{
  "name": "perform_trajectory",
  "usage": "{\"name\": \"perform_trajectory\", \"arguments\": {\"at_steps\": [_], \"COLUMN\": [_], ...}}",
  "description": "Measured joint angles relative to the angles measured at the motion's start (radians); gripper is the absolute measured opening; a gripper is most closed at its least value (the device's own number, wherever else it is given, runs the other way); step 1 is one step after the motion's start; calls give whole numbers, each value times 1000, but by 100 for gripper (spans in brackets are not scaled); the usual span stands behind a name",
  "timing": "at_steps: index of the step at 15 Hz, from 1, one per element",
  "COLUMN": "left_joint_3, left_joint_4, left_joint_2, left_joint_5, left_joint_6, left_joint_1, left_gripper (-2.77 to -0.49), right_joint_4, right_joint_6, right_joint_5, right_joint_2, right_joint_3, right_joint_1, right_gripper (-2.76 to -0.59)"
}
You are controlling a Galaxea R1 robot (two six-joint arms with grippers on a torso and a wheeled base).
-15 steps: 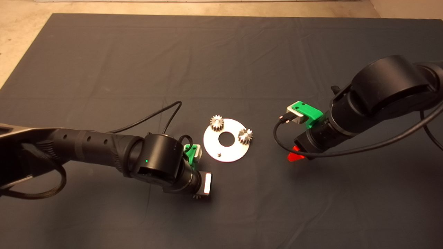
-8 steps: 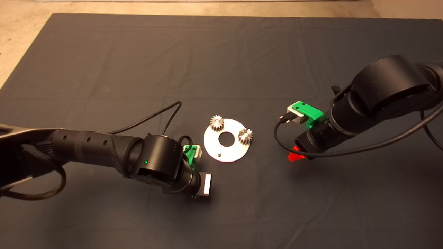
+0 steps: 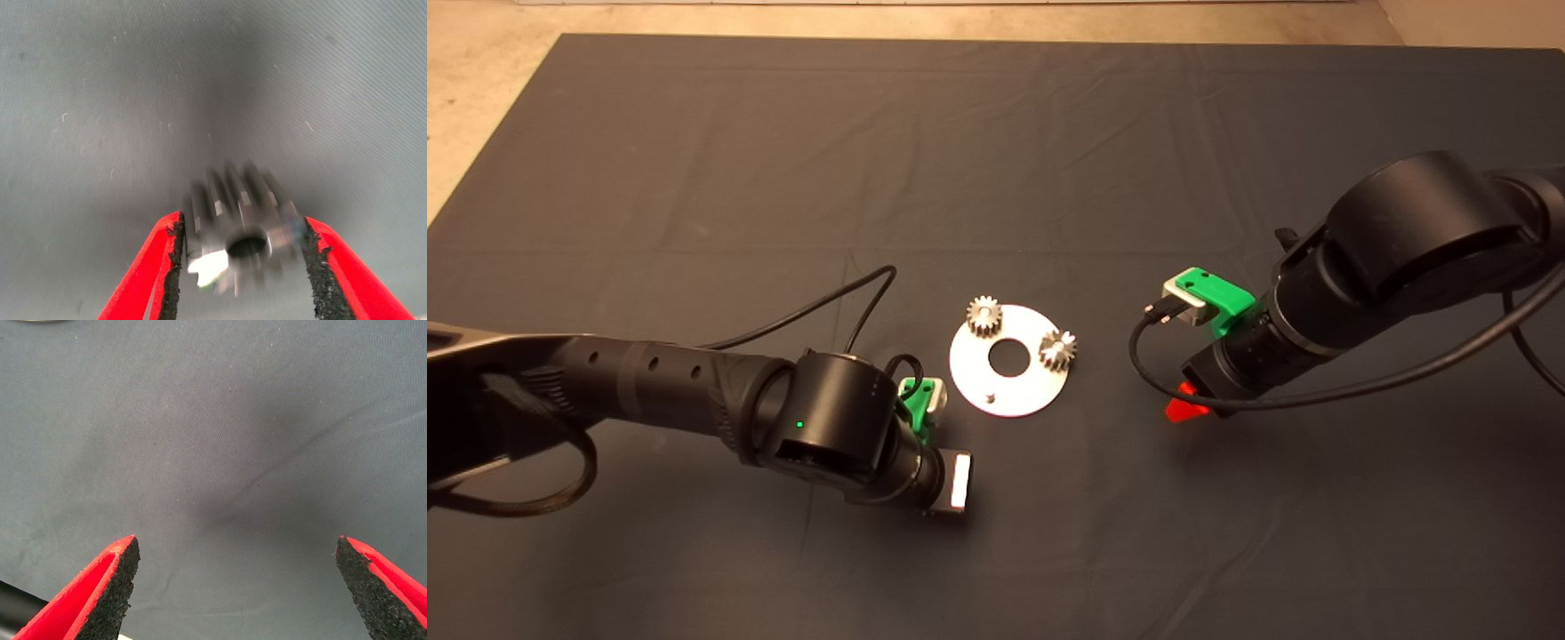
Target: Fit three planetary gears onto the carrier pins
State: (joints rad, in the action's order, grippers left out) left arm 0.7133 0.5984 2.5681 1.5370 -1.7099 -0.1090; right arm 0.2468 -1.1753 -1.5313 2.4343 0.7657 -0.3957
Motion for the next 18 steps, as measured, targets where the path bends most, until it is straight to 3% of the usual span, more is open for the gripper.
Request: {"name": "perform_trajectory", "arguments": {"at_steps": [2,5,6,7,9,16,18], "left_joint_3": [-17,-24,-25,-27,-34,-58,-62], "left_joint_4": [-51,-110,-121,-130,-159,-168,-167], "left_joint_2": [0,0,0,0,1,-1,-3], "left_joint_5": [-4,-8,-8,-8,-10,-10,-11], "left_joint_6": [-7,-13,-14,-15,-20,-39,-46], "left_joint_1": [-68,-226,-260,-268,-259,-258,-232], "left_gripper": [-225,-232,-232,-232,-232,-224,-224], "right_joint_4": [0,0,0,0,0,0,0], "right_joint_6": [0,0,0,0,0,0,0], "right_joint_5": [0,0,0,0,0,0,0], "right_joint_2": [0,0,0,0,0,0,0], "right_joint_3": [0,0,0,0,0,-1,-1], "right_joint_1": [5,22,22,22,22,22,22], "right_gripper": [-118,-118,-118,-118,-118,-118,-118]}}
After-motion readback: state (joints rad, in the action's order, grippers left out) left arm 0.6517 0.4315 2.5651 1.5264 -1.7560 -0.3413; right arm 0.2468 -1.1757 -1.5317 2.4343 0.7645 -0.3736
